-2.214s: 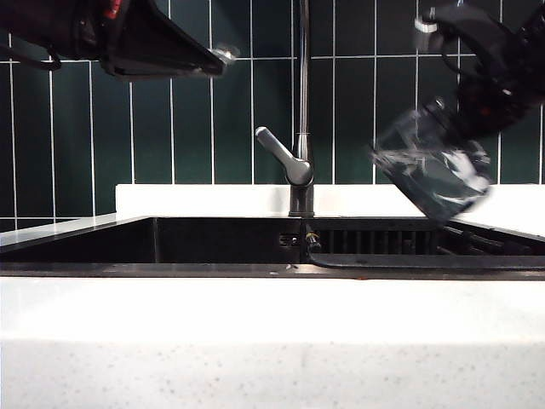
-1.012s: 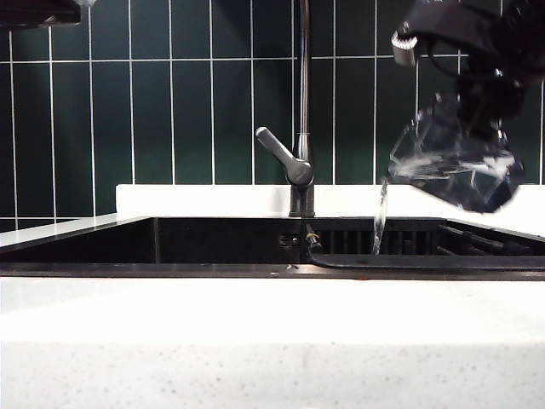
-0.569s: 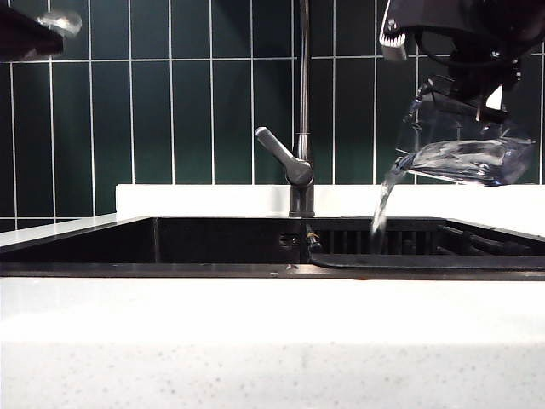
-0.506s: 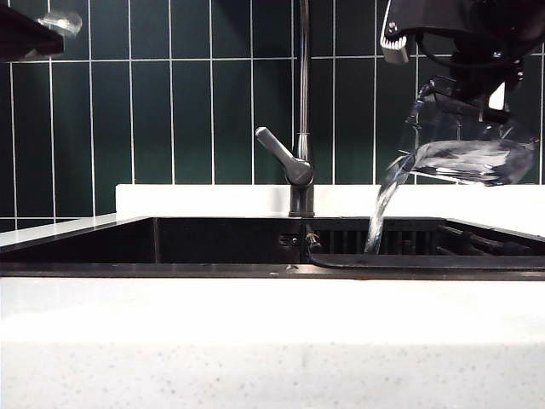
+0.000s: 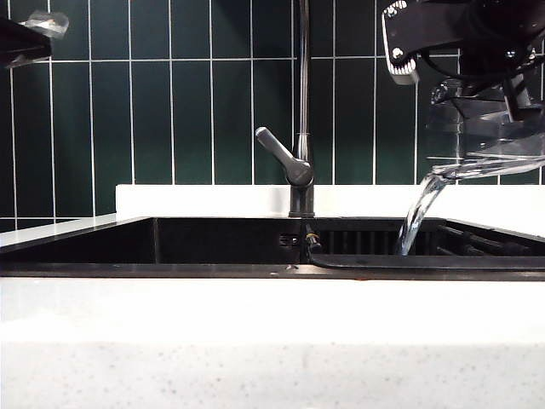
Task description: Pick up the mug next to the sink, go to the faucet to get some water, pour the water into the sink, and finally put the mug back to its place.
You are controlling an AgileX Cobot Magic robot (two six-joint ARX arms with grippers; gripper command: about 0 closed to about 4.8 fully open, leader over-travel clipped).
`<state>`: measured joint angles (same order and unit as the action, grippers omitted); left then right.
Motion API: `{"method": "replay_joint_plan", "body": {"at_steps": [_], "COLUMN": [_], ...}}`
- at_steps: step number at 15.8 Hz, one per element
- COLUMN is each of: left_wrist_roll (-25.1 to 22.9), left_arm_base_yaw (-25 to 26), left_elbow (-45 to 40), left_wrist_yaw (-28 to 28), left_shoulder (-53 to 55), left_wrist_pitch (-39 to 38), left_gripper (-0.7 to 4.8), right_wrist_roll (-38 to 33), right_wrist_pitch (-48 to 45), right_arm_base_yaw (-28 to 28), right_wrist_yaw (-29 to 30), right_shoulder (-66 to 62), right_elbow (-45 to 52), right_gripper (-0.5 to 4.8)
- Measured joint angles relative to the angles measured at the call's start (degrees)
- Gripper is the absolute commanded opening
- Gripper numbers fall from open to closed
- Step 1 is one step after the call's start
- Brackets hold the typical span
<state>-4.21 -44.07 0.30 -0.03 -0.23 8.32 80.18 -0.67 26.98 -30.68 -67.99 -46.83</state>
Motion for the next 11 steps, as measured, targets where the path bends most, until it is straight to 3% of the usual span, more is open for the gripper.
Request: {"method": "replay_joint_plan", "body": {"at_steps": [6,11], "left_wrist_roll": [0.0,0.1], "left_arm_base_yaw": [-0.3,-0.3], "left_elbow": [0.0,0.0], "left_wrist_yaw": [0.0,0.0], "left_shoulder": [0.2,0.2], "left_wrist_pitch": [-0.9,-1.7], "left_gripper": [-0.05,-0.05], "right_wrist_roll": [2.5,-8.9], "right_wrist_pitch": [-1.6,-2.4], "right_arm_base_yaw": [1.8,2.5], "right_wrist_yaw": [-2.5,-1.7], "right_shoulder": [0.0,0.0], "right_elbow": [0.0,0.0], "right_gripper": [-0.07,-0.07]}}
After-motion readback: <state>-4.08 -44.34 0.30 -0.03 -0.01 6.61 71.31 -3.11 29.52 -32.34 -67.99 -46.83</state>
